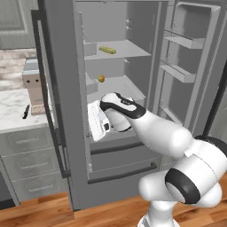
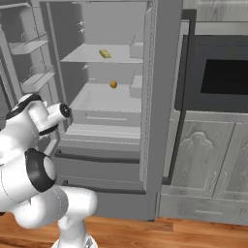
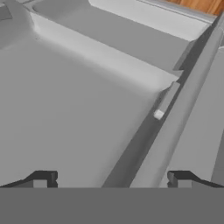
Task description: Retrieve the butter from the fridge and place it on a plate on the dining table. Then retrieve the butter knife by the fridge and place it near the plate.
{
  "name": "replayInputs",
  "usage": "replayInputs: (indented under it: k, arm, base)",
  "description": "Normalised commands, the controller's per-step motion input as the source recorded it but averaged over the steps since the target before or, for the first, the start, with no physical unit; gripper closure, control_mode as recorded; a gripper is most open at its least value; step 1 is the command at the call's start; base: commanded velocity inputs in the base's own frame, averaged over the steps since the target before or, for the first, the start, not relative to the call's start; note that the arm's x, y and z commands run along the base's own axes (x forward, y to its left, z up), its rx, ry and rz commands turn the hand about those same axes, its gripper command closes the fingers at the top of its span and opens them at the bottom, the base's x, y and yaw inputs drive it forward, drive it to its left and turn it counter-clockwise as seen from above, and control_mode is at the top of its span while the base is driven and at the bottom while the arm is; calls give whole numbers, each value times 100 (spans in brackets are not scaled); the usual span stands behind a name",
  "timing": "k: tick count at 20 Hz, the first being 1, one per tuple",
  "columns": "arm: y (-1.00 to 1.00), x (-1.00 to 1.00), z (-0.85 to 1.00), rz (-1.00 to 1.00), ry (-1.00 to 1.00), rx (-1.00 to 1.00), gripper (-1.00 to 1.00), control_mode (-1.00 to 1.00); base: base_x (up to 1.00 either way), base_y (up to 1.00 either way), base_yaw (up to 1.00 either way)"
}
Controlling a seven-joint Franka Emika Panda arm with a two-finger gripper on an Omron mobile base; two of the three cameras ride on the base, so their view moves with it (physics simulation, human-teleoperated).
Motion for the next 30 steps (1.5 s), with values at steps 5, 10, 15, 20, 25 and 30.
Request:
replayInputs:
  k: [5, 10, 15, 20, 25, 30]
  arm:
    - [27, -9, 3, 0, 0, -2, -100, -100]
    - [-10, 2, 2, -3, 6, 0, -100, -100]
    - [-51, 15, 4, -8, 14, 0, -100, -100]
    - [-62, 0, 23, -1, 8, 0, -100, -100]
    - [-93, 7, 1, 1, -2, -18, -100, -100]
    - [-99, 17, 0, 21, -20, -50, -100, -100]
  base:
    - [0, 0, 0]
    - [0, 0, 0]
    - [0, 0, 0]
    - [0, 0, 0]
    - [0, 0, 0]
    - [0, 0, 0]
